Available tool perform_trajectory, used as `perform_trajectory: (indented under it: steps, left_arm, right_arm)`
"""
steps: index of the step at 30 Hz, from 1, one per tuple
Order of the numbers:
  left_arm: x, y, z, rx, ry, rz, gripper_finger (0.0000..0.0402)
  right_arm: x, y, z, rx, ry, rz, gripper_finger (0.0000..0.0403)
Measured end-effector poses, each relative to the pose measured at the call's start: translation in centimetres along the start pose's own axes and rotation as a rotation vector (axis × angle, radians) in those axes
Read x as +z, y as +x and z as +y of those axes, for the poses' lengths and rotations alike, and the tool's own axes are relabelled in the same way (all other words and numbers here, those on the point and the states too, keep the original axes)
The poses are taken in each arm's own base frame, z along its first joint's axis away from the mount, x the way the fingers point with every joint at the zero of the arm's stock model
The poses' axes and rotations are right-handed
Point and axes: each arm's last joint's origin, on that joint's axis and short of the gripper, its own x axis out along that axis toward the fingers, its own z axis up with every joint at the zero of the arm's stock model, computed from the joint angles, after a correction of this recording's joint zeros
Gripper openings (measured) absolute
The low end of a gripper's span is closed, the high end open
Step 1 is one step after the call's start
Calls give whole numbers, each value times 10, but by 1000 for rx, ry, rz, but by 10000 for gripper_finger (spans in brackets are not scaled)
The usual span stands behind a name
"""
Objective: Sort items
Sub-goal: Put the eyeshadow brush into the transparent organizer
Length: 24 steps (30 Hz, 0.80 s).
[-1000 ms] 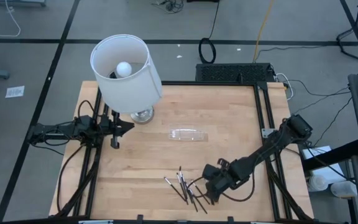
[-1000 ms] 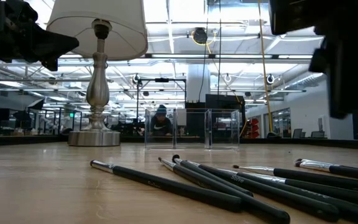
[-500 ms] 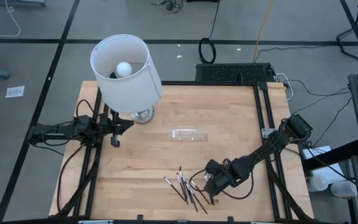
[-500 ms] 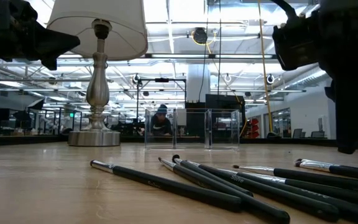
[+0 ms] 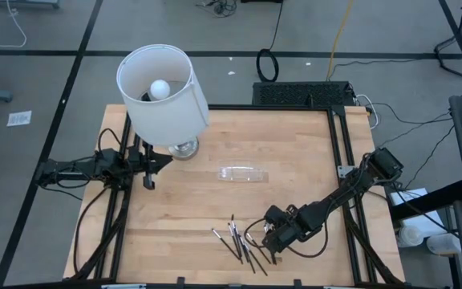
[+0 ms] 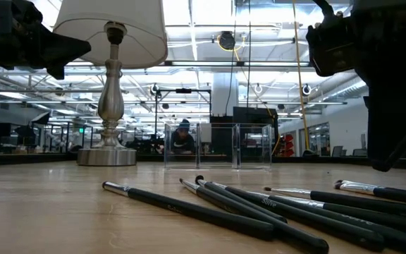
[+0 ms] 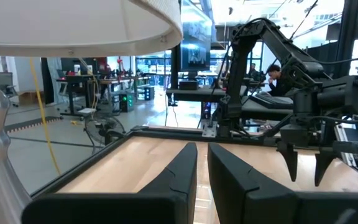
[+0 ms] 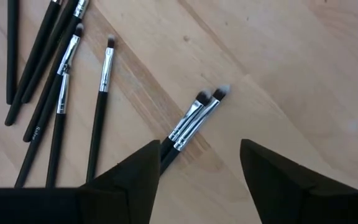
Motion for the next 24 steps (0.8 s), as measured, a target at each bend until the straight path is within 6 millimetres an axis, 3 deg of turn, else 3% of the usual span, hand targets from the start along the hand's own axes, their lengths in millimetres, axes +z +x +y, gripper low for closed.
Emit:
perform_trajectory:
  steps: [4,11,24]
  left_arm:
    - [0,0,0,0,0,0,49]
    - [-2,0,0,0,-21,18,49]
    - [-2,0,0,0,-28,17,49]
  right_arm:
    - [-3,0,1,1,-9,1,208]
    - [-11,19,3,-22,-26,9,208]
    - [-12,18,-3,-86,-40,21,208]
